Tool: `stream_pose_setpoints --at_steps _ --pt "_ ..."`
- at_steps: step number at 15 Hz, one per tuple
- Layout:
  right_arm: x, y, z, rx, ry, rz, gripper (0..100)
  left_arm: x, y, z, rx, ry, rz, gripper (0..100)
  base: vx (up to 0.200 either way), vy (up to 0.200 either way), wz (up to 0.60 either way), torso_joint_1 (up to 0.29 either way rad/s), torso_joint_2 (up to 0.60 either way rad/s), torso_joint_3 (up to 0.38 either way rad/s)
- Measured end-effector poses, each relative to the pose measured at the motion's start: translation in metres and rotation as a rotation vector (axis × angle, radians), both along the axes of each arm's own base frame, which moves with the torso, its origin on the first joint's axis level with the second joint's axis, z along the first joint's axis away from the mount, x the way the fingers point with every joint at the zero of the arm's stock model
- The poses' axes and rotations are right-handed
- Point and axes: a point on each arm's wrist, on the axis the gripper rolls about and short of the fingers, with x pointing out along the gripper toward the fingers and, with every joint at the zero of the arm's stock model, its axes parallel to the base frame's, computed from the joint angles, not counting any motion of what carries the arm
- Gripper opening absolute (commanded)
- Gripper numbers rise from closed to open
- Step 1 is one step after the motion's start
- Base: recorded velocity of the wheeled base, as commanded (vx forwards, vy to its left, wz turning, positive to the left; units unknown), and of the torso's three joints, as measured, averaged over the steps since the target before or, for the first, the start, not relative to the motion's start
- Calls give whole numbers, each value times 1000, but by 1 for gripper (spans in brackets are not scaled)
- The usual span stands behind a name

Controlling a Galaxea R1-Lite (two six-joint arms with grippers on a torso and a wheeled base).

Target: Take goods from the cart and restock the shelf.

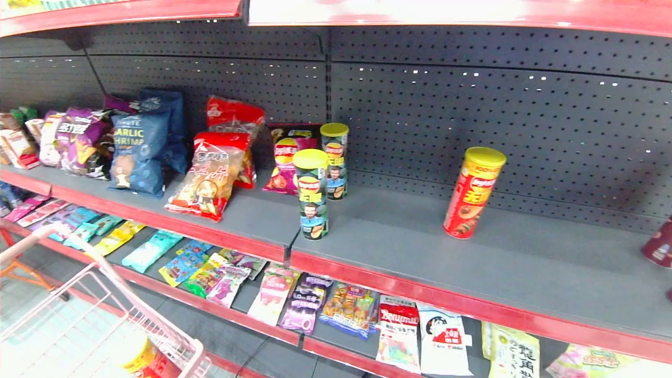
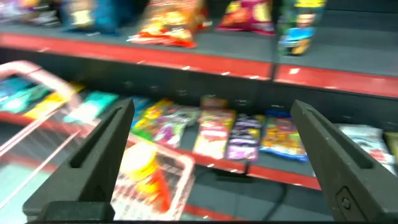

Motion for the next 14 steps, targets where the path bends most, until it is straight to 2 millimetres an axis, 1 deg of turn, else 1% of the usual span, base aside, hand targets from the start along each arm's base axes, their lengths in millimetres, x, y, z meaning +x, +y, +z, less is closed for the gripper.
stream_pose_setpoints --at_steps 5,13,14 --pt "0 0 0 1 0 0 100 0 0 0 0 0 0 100 0 0 600 2 1 2" --pt "0 0 0 1 0 -1 100 0 0 0 -1 -1 0 100 0 0 0 0 0 0" --pt "0 0 0 1 0 -2 100 -1 0 6 -4 -11 -1 100 0 0 0 0 0 0"
